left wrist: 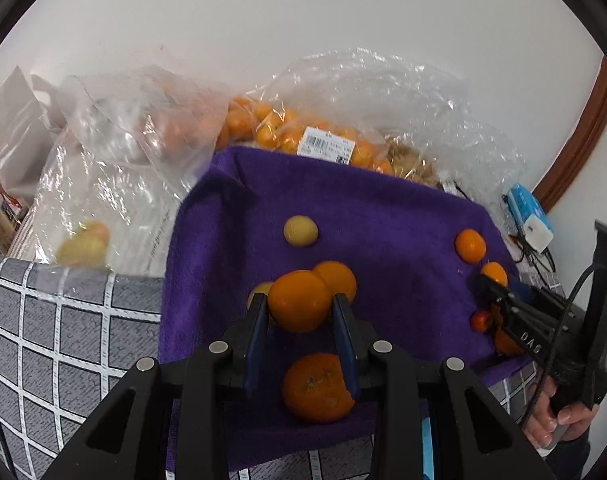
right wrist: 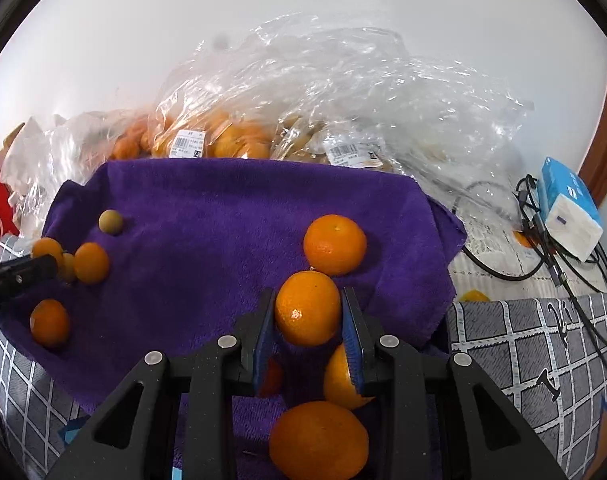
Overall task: Organize fruits
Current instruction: 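Lower both oranges onto the towel and open both grippers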
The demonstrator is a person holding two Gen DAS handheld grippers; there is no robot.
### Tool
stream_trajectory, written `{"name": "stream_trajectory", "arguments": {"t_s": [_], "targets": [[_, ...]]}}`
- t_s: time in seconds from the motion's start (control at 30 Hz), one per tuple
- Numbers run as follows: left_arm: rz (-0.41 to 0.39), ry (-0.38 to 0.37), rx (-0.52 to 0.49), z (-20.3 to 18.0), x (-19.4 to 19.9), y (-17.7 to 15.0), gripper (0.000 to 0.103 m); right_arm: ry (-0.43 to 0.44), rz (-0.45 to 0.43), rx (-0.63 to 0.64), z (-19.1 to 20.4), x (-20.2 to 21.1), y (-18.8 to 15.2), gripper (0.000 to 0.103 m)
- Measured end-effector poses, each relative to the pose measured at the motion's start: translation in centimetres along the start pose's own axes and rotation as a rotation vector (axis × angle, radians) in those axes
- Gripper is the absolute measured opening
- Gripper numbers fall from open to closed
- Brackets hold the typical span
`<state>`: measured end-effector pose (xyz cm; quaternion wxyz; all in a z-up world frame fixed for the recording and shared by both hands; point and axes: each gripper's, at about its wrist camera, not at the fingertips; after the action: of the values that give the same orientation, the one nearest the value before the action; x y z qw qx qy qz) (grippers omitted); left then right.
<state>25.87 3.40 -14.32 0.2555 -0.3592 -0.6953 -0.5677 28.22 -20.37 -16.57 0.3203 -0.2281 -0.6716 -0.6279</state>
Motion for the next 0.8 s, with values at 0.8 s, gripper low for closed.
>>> {"name": "stream_trajectory", "arguments": {"t_s": [0.8], "targets": [[-0.068, 0.041, -0.040, -1.6, 5.2, -1.8, 0.059, 0.007, 0.047, -0.154, -2.4, 7.6, -2.9, 0.060]]}}
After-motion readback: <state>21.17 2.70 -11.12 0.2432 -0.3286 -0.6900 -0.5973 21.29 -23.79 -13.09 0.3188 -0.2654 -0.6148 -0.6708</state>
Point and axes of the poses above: each gripper's, at about its wrist camera, not at the fingertips, and x roughly against the way its jaws point, z to its left, y to its top
